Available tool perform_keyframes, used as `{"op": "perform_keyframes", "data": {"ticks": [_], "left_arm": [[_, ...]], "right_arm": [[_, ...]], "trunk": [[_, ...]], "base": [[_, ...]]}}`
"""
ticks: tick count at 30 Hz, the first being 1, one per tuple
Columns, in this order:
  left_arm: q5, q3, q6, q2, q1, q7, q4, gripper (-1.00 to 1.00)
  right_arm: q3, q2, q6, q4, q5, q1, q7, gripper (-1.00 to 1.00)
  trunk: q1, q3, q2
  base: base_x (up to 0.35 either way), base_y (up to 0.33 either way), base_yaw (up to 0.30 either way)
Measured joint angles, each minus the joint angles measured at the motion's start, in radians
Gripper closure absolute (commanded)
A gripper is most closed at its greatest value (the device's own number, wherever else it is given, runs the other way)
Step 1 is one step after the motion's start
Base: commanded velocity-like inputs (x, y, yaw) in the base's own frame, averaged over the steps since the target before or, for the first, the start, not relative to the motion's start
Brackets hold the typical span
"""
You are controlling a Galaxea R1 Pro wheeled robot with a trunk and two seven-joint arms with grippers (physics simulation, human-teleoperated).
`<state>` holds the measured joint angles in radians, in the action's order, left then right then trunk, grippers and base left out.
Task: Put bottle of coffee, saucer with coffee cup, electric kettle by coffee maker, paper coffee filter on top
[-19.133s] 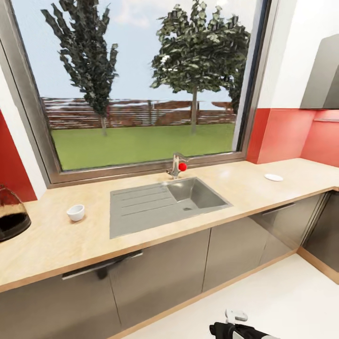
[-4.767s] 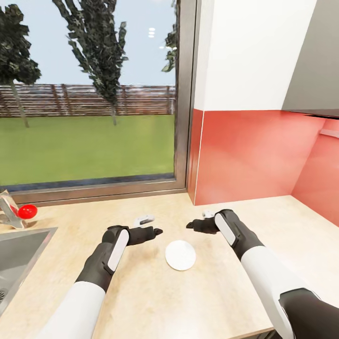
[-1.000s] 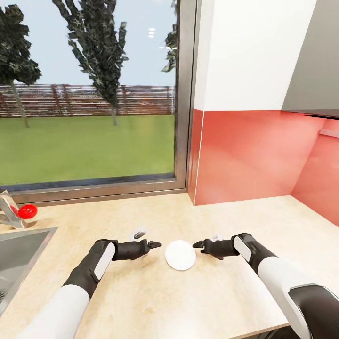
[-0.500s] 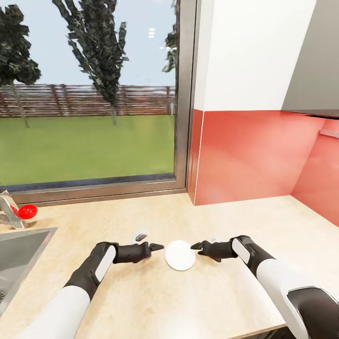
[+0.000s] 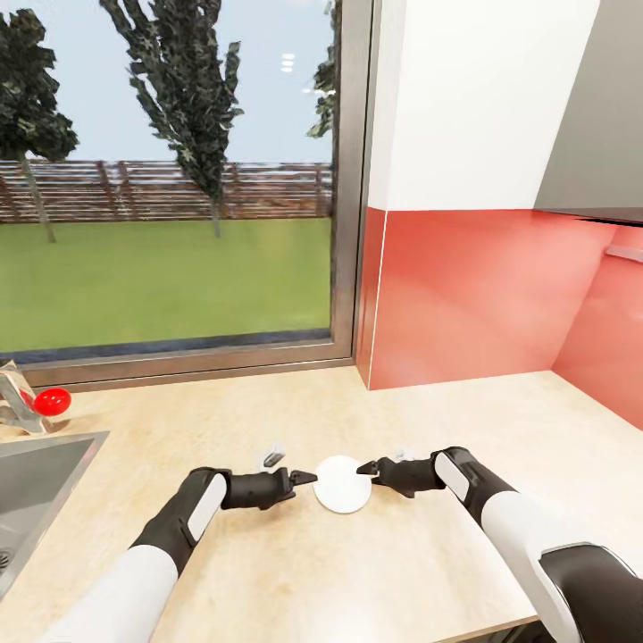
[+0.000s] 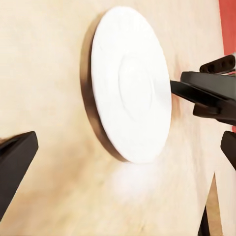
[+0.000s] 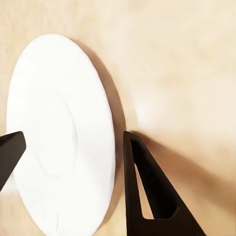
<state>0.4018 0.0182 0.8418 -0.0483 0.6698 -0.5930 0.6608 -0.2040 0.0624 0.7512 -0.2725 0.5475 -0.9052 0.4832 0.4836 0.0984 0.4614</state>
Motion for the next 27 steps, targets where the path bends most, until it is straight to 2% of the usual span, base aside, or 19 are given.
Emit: {"op": "perform_keyframes", "data": {"ticks": [4, 7, 9, 11, 17, 22, 27], "left_arm": [[-0.002, 0.001, -0.006, -0.001, 0.000, 0.001, -0.002, -1.00], [-0.003, 0.001, -0.046, -0.002, 0.000, 0.001, -0.011, -1.00], [0.003, -0.002, -0.074, -0.016, 0.000, -0.002, -0.045, -1.00], [-0.005, 0.000, -0.090, -0.020, 0.000, 0.001, -0.053, -1.00], [-0.007, 0.001, -0.103, -0.023, 0.000, 0.001, -0.056, -1.00], [-0.006, 0.001, -0.108, -0.037, 0.000, 0.000, -0.056, -1.00], [-0.006, 0.006, -0.142, -0.039, 0.000, -0.001, -0.057, -1.00]], "right_arm": [[0.000, 0.000, 0.001, 0.000, 0.000, 0.000, 0.000, -1.00], [-0.001, 0.000, 0.001, 0.000, 0.000, 0.000, 0.000, -1.00], [-0.001, 0.000, 0.001, 0.000, 0.000, 0.000, 0.000, -1.00], [0.000, 0.000, 0.001, 0.000, 0.000, 0.000, 0.000, -1.00], [-0.001, 0.000, 0.001, 0.000, 0.000, 0.000, 0.000, -1.00], [-0.001, 0.000, 0.001, 0.000, 0.000, 0.000, 0.000, -1.00], [-0.001, 0.000, 0.002, 0.000, 0.000, 0.000, 0.000, -1.00]], "trunk": [[0.000, 0.000, 0.000], [0.000, 0.000, 0.000], [0.000, 0.000, 0.000], [0.000, 0.000, 0.000], [0.000, 0.000, 0.000], [0.000, 0.000, 0.000], [0.000, 0.000, 0.000]], "base": [[0.000, 0.000, 0.000], [0.000, 0.000, 0.000], [0.000, 0.000, 0.000], [0.000, 0.000, 0.000], [0.000, 0.000, 0.000], [0.000, 0.000, 0.000], [0.000, 0.000, 0.000]]}}
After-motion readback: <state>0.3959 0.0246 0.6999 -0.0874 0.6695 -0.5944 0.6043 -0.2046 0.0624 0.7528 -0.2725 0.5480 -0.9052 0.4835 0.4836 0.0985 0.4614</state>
